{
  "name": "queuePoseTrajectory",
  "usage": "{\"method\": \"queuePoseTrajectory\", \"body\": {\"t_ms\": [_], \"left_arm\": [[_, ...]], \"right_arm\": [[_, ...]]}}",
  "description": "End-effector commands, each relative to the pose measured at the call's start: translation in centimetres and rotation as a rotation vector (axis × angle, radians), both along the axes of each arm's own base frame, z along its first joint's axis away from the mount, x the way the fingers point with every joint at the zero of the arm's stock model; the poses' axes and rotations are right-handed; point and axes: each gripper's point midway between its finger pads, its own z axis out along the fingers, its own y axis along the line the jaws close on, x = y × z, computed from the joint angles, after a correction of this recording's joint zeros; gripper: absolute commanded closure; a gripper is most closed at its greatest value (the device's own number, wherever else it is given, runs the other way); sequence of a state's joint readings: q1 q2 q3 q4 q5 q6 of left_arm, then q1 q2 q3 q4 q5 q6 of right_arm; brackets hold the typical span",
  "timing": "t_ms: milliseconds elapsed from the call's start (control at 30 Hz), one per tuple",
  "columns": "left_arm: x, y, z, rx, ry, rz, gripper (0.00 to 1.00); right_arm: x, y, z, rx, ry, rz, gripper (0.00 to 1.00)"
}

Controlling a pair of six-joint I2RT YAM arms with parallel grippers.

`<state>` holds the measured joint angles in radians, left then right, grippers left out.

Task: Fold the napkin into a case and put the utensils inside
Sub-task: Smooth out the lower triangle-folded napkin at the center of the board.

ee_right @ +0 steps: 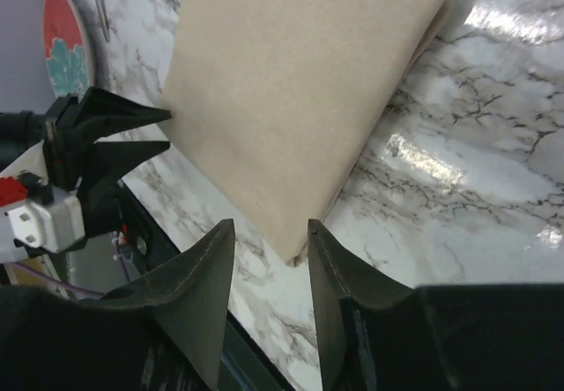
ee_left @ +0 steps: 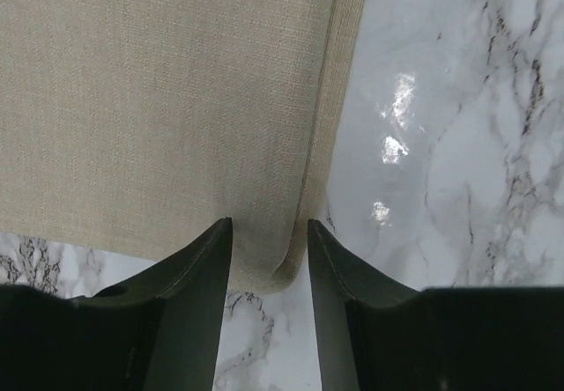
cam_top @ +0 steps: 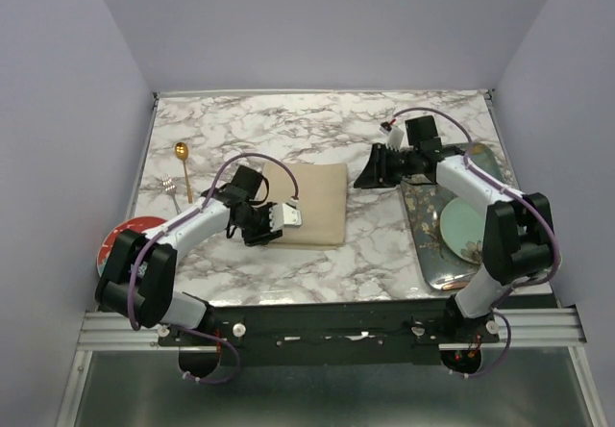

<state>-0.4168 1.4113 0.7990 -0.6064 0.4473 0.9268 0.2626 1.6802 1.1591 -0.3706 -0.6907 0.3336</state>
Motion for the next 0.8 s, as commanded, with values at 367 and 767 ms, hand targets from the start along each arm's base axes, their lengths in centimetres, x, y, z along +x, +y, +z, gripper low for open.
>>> {"method": "queuePoseTrajectory", "body": {"t_ms": [367, 767], "left_arm": [[-3.6, 1.6, -4.7, 0.221, -0.07, -0.301, 0.86], [-3.5, -1.6, 2.9, -0.063, 0.02, -0.079, 0.61]], "right_arm": [[-4.5, 3.2, -1.2, 0.064, 0.157, 0.151, 0.64], [-8.2, 5.1, -8.0, -0.023, 0.356, 0.222, 0.68]]}}
